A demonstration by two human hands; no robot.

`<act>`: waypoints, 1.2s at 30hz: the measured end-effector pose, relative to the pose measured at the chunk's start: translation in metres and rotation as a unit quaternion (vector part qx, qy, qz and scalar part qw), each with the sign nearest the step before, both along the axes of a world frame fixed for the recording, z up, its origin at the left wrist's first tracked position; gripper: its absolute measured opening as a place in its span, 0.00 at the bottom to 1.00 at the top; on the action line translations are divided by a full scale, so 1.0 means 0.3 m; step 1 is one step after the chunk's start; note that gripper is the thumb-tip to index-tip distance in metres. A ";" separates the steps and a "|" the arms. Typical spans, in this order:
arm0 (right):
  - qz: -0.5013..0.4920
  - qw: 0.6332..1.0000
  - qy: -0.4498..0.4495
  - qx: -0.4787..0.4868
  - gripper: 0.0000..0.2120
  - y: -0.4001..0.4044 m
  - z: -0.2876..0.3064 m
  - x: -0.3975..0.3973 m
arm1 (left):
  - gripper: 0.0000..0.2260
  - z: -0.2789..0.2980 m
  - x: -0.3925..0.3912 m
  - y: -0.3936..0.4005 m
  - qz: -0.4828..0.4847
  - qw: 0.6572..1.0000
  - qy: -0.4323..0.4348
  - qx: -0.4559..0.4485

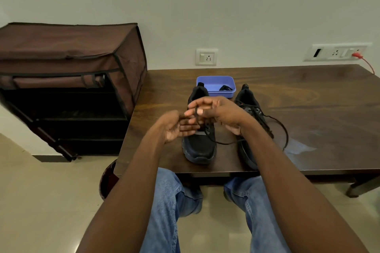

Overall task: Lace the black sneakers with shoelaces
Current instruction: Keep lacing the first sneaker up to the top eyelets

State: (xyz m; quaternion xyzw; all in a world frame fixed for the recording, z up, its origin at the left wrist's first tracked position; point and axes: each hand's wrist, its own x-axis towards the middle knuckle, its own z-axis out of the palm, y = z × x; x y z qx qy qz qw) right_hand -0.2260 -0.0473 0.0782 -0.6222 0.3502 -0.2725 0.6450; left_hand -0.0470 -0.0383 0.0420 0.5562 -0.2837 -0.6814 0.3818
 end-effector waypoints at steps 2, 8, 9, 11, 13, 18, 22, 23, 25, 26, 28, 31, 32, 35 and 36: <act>-0.117 0.984 0.071 -0.114 0.08 -0.011 -0.023 0.020 | 0.15 0.005 0.006 0.002 -0.062 0.994 0.087 0.011; -0.359 0.870 0.225 -0.251 0.04 -0.087 -0.080 0.004 | 0.14 -0.008 0.033 -0.014 -0.025 0.990 0.135 -0.026; -0.406 0.836 0.259 -0.262 0.05 -0.102 -0.085 -0.019 | 0.11 -0.011 0.039 -0.017 0.012 0.992 0.118 -0.032; -0.476 0.764 0.357 -0.250 0.06 -0.110 -0.084 -0.066 | 0.03 -0.026 0.053 -0.029 0.105 0.990 0.080 -0.039; -0.485 0.731 0.442 -0.188 0.10 -0.101 -0.081 -0.104 | 0.03 -0.044 0.068 -0.047 0.187 0.981 0.038 -0.047; -0.391 0.746 0.485 -0.234 0.09 -0.094 -0.101 -0.089 | 0.03 -0.057 0.055 -0.051 0.169 0.981 -0.069 -0.068; -0.158 0.934 0.288 -0.142 0.16 -0.070 -0.095 0.011 | 0.02 -0.030 -0.003 -0.025 0.018 0.994 -0.066 -0.081; -0.114 0.943 0.282 -0.133 0.15 -0.063 -0.095 0.028 | 0.02 -0.029 -0.009 -0.025 -0.003 0.995 -0.061 -0.085; -0.080 0.934 0.313 -0.152 0.07 -0.061 -0.101 0.036 | 0.01 -0.032 -0.007 -0.027 -0.022 0.994 -0.064 -0.089; -0.086 0.929 0.325 -0.158 0.04 -0.062 -0.097 0.030 | 0.02 -0.033 -0.002 -0.028 -0.023 0.994 -0.066 -0.086; -0.141 0.924 0.328 -0.137 0.07 -0.075 -0.098 0.002 | 0.04 -0.038 0.007 -0.032 -0.012 0.995 -0.069 -0.076; -0.256 0.888 0.371 -0.090 0.09 -0.094 -0.105 -0.047 | 0.04 -0.043 0.016 -0.037 0.034 0.994 -0.097 -0.048; -0.280 0.865 0.407 -0.085 0.08 -0.093 -0.106 -0.062 | 0.04 -0.045 0.018 -0.040 0.050 0.992 -0.105 -0.040; -0.296 0.822 0.482 -0.069 0.05 -0.080 -0.106 -0.081 | 0.06 -0.042 0.019 -0.044 0.078 0.992 -0.088 -0.036; -0.291 0.813 0.501 -0.062 0.05 -0.077 -0.105 -0.083 | 0.07 -0.040 0.018 -0.042 0.078 0.993 -0.075 -0.038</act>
